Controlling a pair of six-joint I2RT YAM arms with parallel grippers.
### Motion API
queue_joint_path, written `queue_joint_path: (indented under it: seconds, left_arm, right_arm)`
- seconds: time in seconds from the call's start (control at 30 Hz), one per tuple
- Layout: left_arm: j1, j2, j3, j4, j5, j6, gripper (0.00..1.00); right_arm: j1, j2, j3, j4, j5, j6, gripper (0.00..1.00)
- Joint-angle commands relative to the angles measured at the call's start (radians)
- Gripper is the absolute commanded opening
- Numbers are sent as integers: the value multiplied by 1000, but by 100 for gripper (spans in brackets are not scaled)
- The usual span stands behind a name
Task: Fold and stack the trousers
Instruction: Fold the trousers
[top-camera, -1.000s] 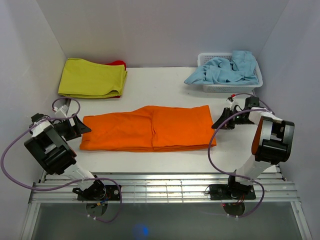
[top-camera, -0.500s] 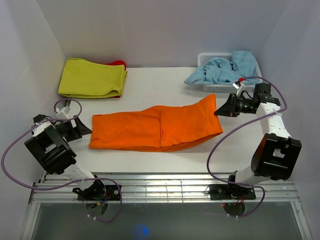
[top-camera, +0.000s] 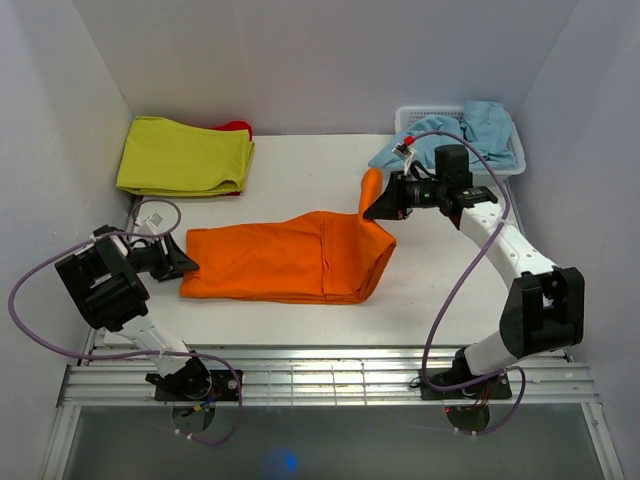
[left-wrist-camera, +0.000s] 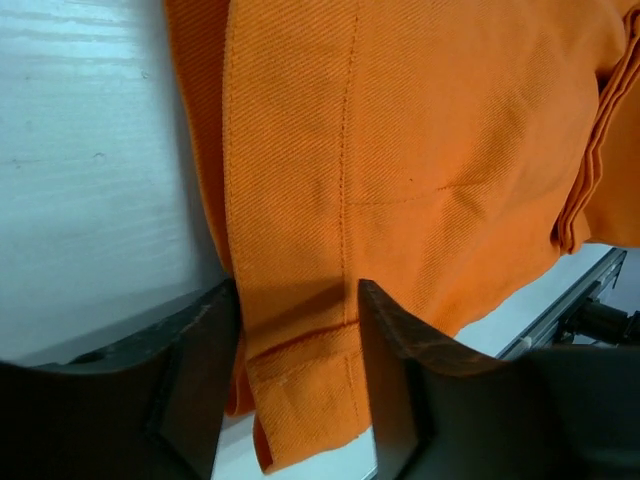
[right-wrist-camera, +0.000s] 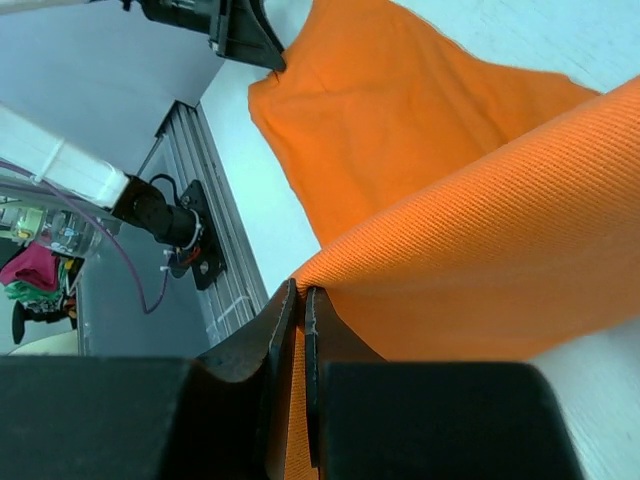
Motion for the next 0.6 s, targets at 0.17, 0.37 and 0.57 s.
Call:
queue_joint_path:
  seconds: [0.17, 0.37, 0.57]
  left_arm:
    - [-41, 68, 11, 26, 27, -23, 33]
    - [-44, 105, 20, 24, 27, -22, 3]
    - [-44, 110, 25, 8, 24, -5, 0]
  right_arm:
    - [202, 115, 160, 354, 57, 243, 8]
    - [365, 270, 275, 444, 136, 320, 8]
    - [478, 440, 427, 528, 172, 407, 8]
